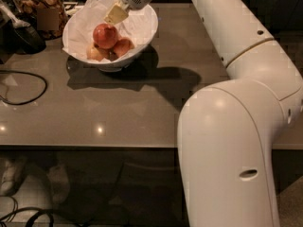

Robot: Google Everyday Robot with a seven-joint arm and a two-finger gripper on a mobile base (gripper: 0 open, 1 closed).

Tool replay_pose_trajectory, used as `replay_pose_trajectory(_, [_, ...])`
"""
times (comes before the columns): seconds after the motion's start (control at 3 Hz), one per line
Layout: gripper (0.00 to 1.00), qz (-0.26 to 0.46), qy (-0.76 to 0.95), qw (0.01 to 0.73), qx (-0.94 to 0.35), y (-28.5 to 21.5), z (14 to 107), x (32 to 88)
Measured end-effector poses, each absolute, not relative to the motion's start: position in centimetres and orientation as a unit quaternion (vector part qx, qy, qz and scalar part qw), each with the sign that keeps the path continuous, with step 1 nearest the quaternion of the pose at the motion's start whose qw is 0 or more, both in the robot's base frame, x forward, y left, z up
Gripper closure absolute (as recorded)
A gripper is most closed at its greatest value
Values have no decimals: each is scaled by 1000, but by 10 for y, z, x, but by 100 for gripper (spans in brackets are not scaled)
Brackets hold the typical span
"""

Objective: Pick apple from white bowl

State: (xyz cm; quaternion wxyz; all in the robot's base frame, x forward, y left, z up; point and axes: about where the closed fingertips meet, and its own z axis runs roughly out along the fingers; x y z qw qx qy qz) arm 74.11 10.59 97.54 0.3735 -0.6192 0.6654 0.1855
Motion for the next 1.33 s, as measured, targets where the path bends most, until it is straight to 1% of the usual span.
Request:
replay_pose_trajectory(0.33, [12, 186, 665, 373, -619, 106, 975, 741])
replay_pose_trajectory(0.67, [0, 186, 665, 373, -619, 106, 975, 741])
replay_pose_trajectory(1.33, [0, 175, 665, 356, -632, 109, 962, 743])
